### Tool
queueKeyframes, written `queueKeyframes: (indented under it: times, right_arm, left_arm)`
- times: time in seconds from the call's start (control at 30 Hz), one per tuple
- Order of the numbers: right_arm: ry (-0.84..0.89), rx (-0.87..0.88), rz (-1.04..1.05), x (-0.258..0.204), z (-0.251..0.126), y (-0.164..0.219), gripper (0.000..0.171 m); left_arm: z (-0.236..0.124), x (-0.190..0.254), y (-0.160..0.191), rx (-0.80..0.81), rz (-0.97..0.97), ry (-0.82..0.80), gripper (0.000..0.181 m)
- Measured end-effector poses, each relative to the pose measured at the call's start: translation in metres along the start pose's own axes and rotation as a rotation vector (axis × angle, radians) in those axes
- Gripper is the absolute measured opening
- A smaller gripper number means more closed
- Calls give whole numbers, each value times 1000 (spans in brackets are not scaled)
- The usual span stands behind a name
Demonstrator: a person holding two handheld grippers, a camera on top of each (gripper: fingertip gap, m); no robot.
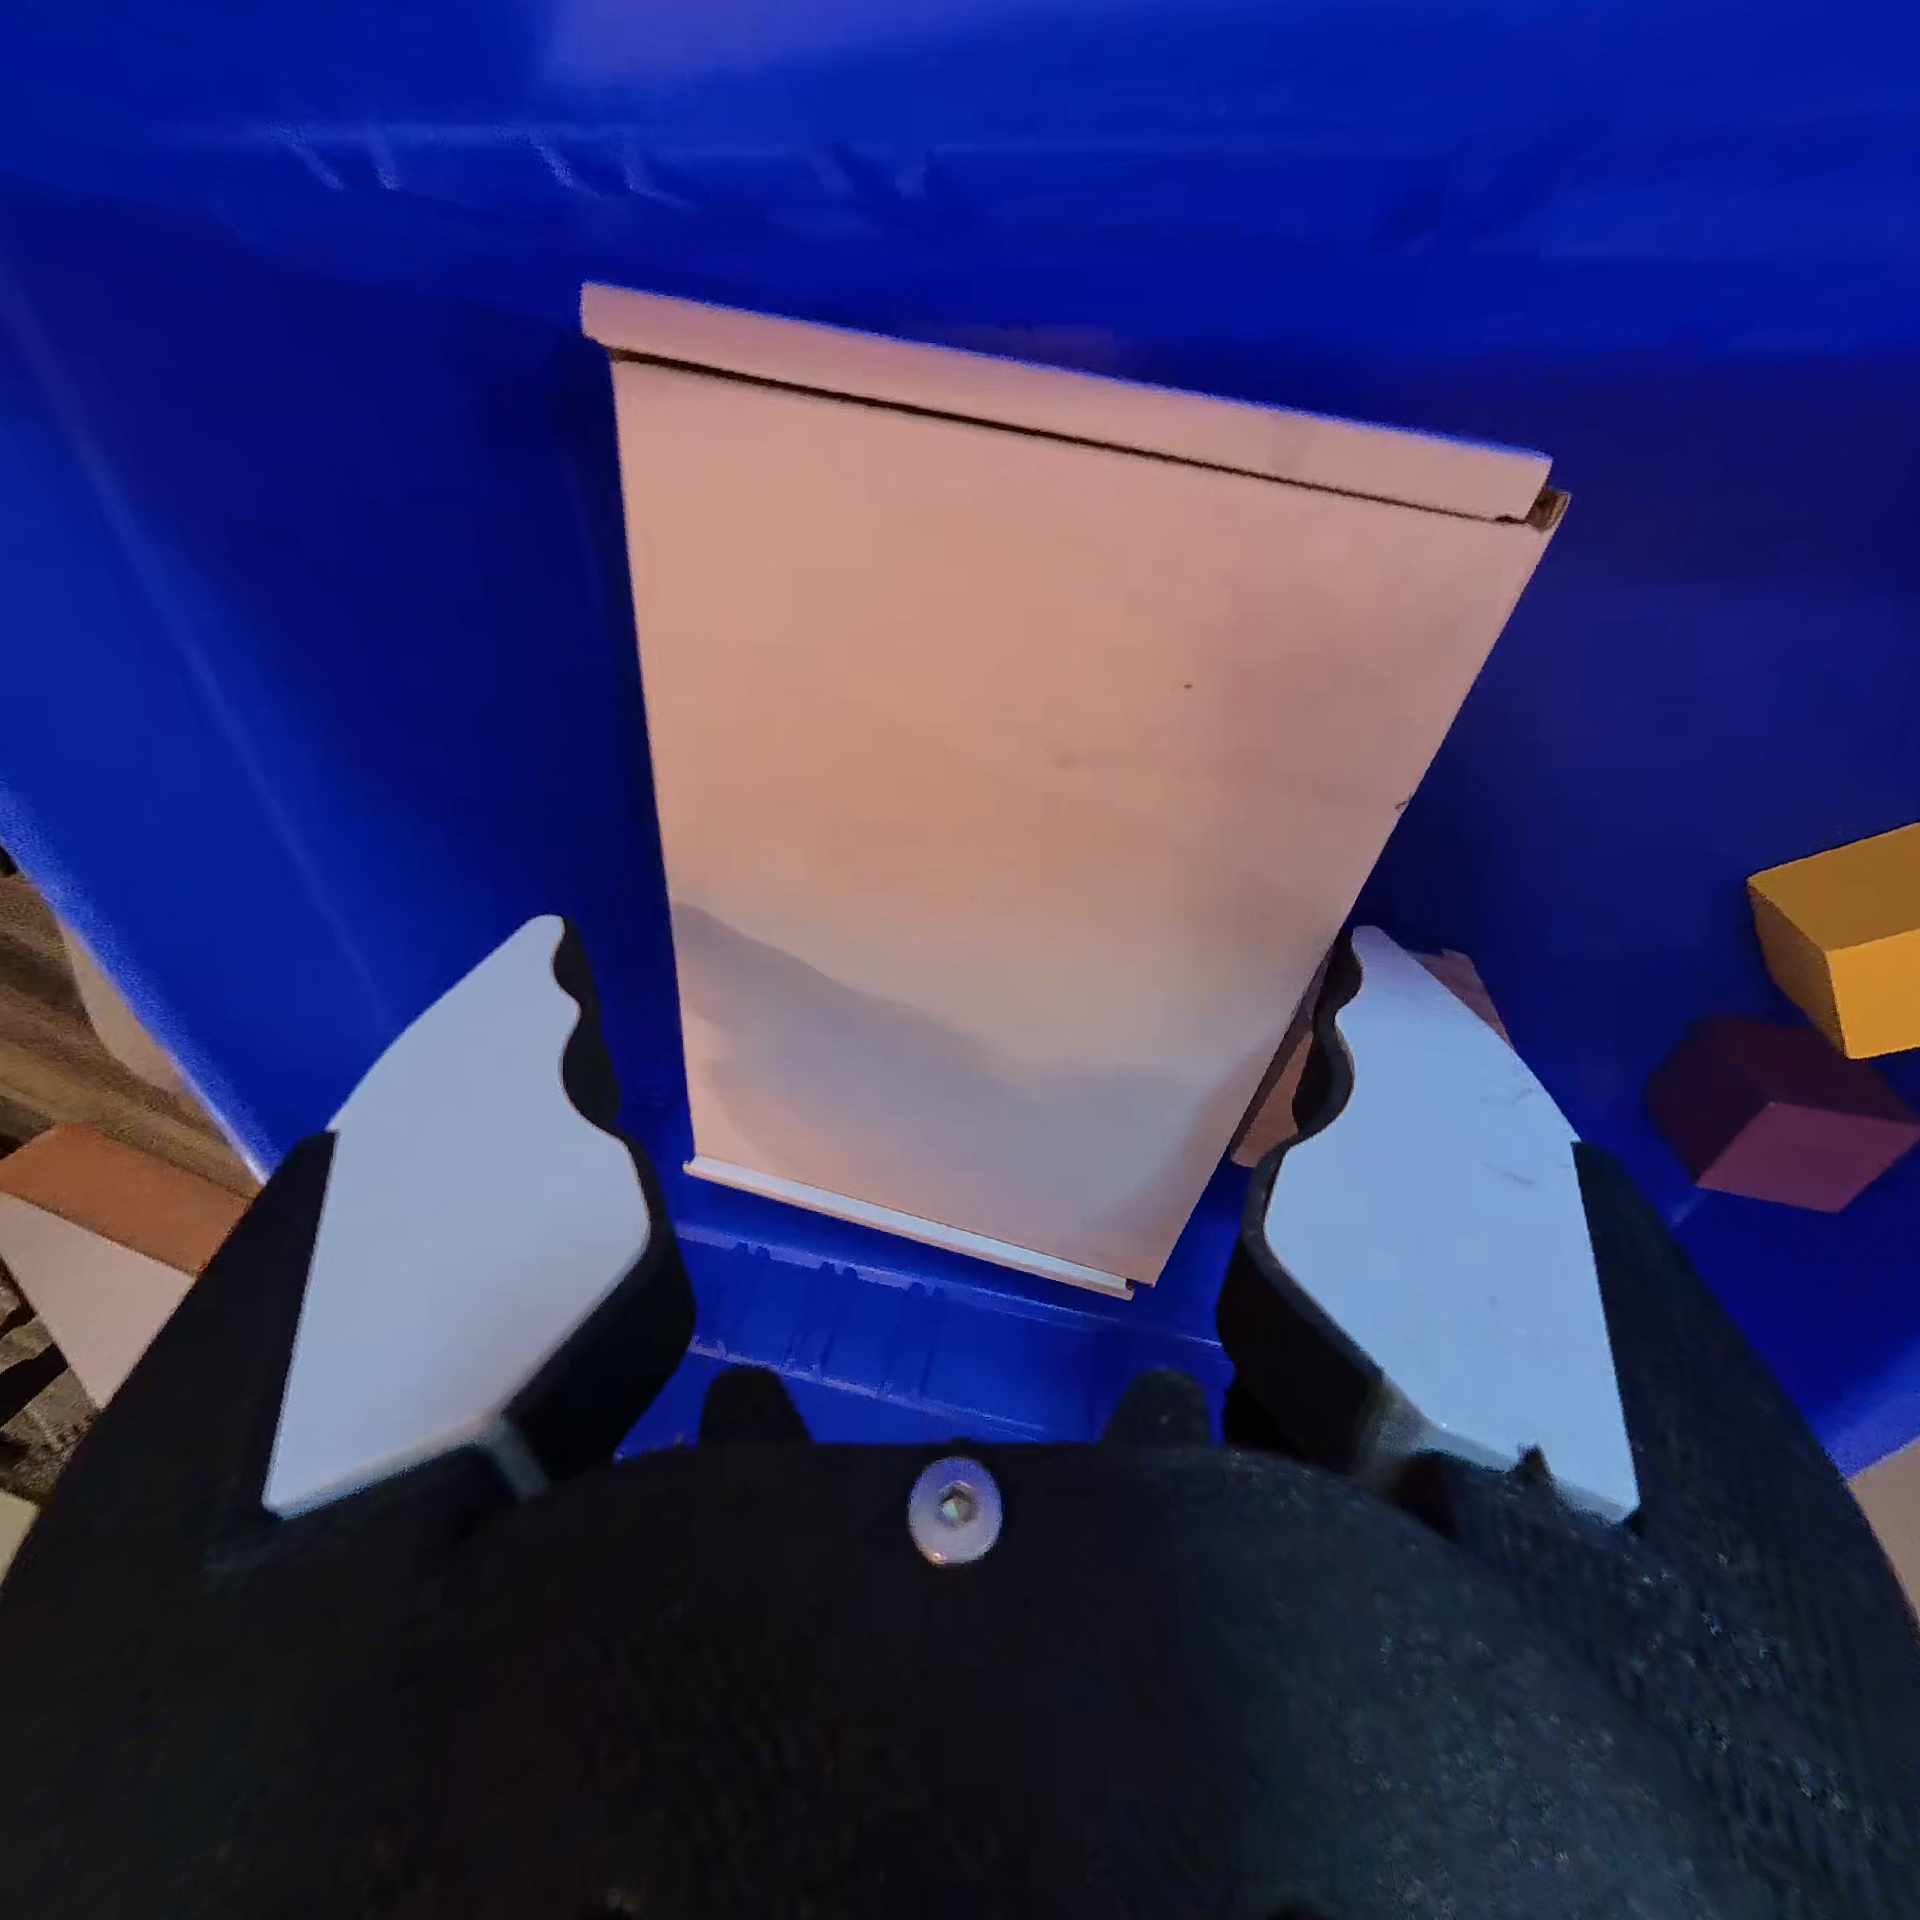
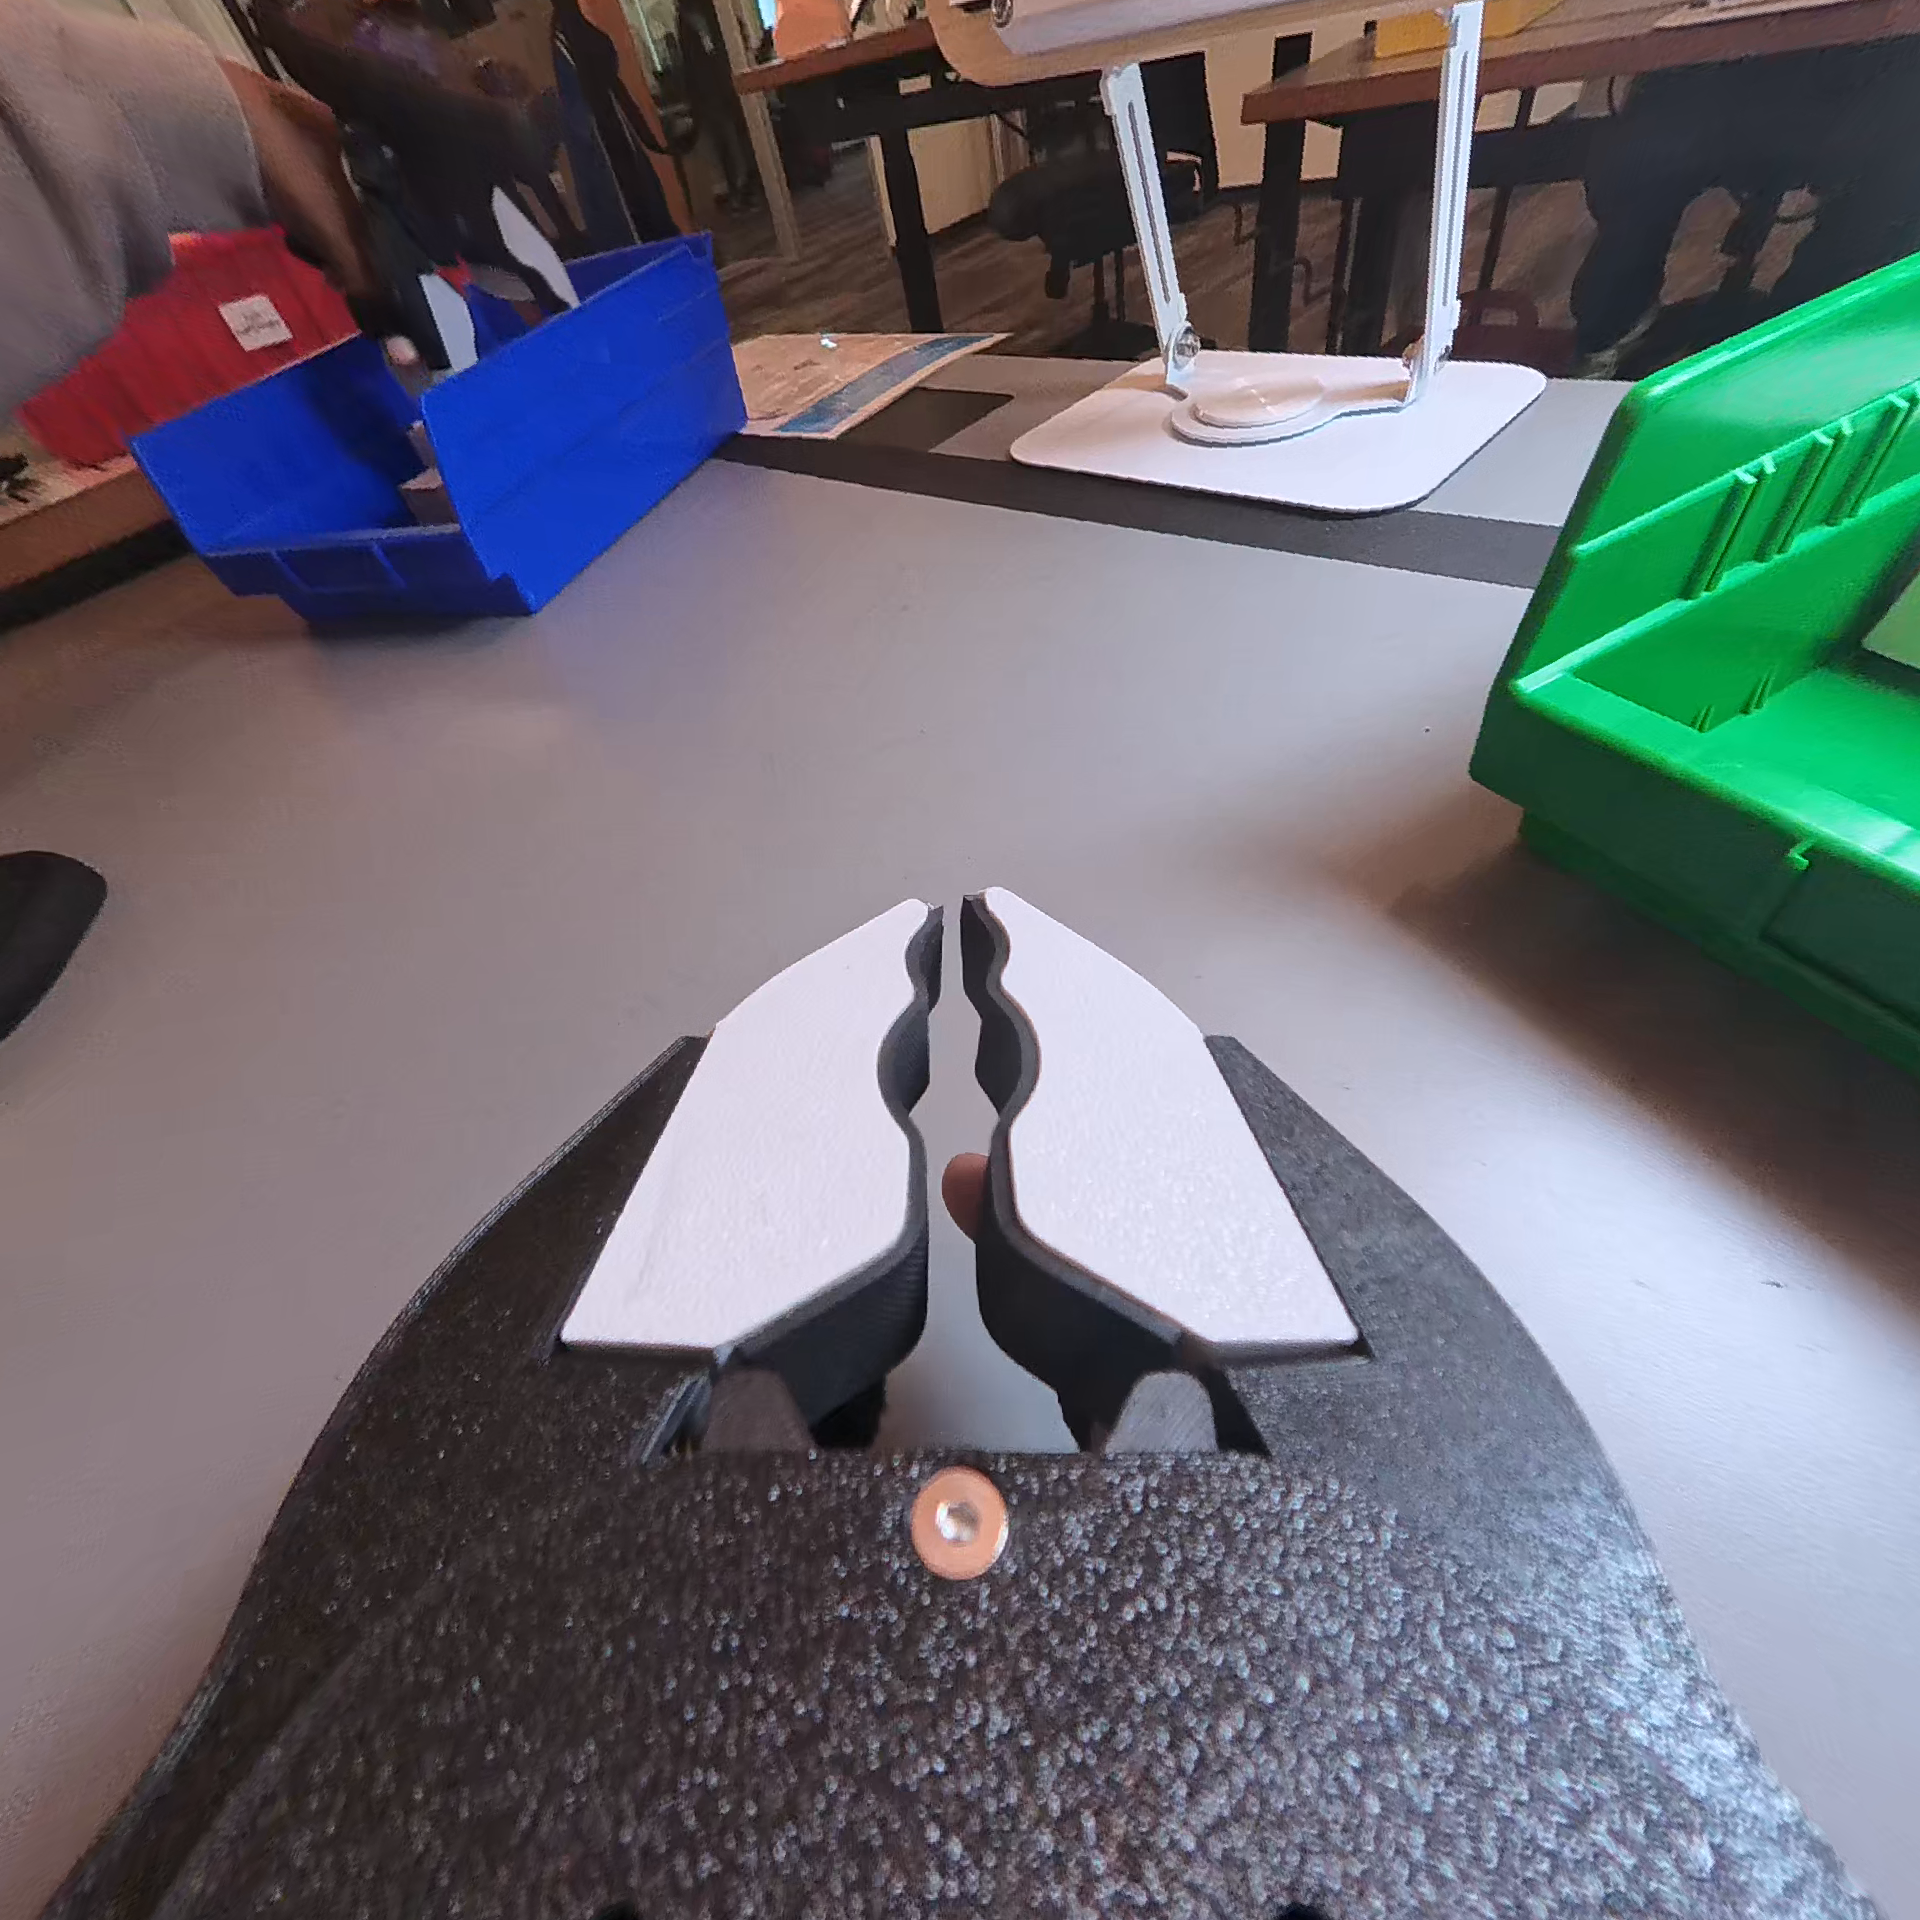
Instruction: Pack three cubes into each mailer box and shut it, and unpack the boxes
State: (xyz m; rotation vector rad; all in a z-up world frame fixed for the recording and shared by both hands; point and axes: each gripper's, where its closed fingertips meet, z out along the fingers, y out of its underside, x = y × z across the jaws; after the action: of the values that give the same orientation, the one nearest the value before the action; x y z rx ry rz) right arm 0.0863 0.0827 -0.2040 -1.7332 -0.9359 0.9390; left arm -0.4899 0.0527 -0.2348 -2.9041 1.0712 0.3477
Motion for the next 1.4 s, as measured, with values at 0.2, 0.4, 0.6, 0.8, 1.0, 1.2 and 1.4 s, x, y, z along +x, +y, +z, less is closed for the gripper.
queueKeyframes:
  times: [0.2, 0.4, 0.6, 0.8, 1.0, 1.2, 1.4]
  right_arm:
    - [-6, 4, 43, 3, 0, 0, 4]
    - [-11, 8, 97, 7, 0, 0, 4]
    - [-38, 11, 138, 5, 1, 1, 4]
    - [-73, 4, -41, -17, 2, 1, 10]
    - [-57, -42, -551, -56, 17, -2, 58]
    - [-85, 93, -1088, -132, 28, -39, 82]
    - [-81, 125, -1456, -173, 37, -35, 84]
  left_arm:
    - [25, 11, 0, -72, 33, 93, 141]
    - [31, 10, 2, -80, 71, 57, 143]
    - [-19, -1, 8, 10, 27, -38, 143]
    - [-119, 44, -22, 226, 70, -60, 143]
    - [-164, 203, -97, 380, 354, 219, 143]
    - [-149, 328, -158, 362, 584, 500, 143]
    - [-130, 401, -200, 303, 711, 650, 143]
